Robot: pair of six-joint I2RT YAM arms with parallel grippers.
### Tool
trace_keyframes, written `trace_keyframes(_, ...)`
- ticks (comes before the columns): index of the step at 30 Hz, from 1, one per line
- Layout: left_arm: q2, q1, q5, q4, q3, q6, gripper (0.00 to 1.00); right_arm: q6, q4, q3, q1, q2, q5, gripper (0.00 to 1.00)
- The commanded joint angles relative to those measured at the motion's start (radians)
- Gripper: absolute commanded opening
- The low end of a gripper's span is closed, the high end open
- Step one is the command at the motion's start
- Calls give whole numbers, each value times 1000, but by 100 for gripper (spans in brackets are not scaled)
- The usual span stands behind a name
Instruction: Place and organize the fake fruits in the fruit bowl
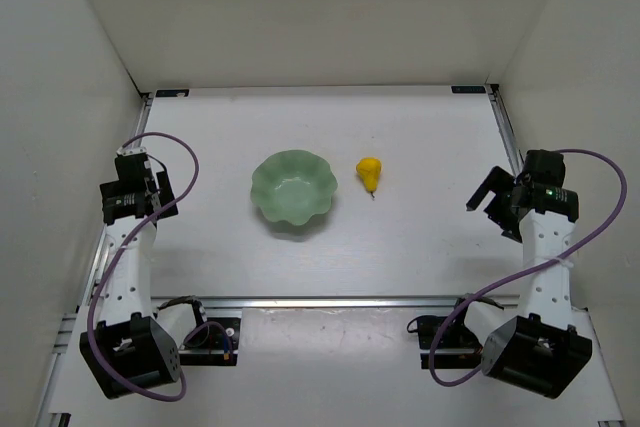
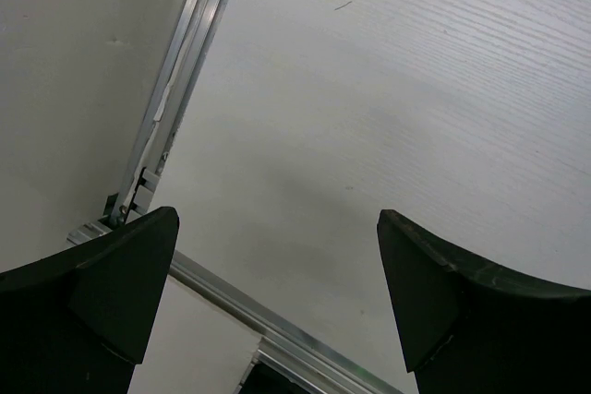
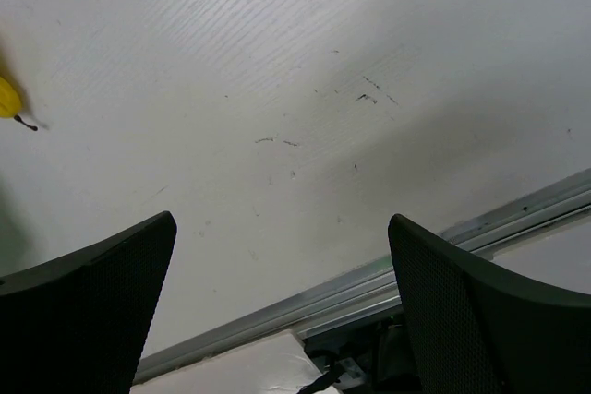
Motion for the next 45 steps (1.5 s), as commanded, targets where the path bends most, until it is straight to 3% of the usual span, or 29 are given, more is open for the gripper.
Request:
trace_keyframes(1,-30,4,14,18,-9,0,100,-47,29,-4,-3,-21,-5,100)
trace_keyframes(6,-30,4,24,18,-9,0,100,-126,128,39,55,-21,-167,100)
trace_keyframes(7,-30,4,36,18,-9,0,100,-126,209,39,115,-21,-217,100)
trace_keyframes(9,-30,4,45,18,-9,0,100,-103,280,59,216,0,-165,100)
trace_keyframes(10,-30,4,45,18,-9,0,100,-103,303,77,350,63,-110,100)
trace_keyframes(12,-30,4,54,18,-9,0,100,-123,314,176,471,168,34,100)
trace_keyframes(13,-30,4,54,18,-9,0,100,-123,299,219,541,287,35,100)
trace_keyframes(19,-39,4,45,18,-9,10,100,-153,299,500,699,647,-17,100)
trace_keyframes(25,-39,4,45,18,-9,10,100,-90,244,703,700,911,24,100)
trace_keyframes(33,-39,4,36,18,-9,10,100,-20,144,844,744,1133,175,100)
trace_keyframes(36,-39,4,36,18,-9,10,100,-20,129,844,744,1157,137,100)
trace_keyframes(37,-39,4,36,18,-9,10,100,-20,129,834,744,1157,121,98)
trace_keyframes(40,-48,4,36,18,-9,10,100,-20,156,772,755,1135,100,80)
trace_keyframes(41,-48,4,36,18,-9,10,100,-20,167,758,755,1122,90,65)
trace_keyframes(44,-48,4,36,18,-9,10,100,-9,181,734,755,1076,106,34)
trace_keyframes(45,-48,4,45,18,-9,10,100,-9,181,734,755,1059,118,19)
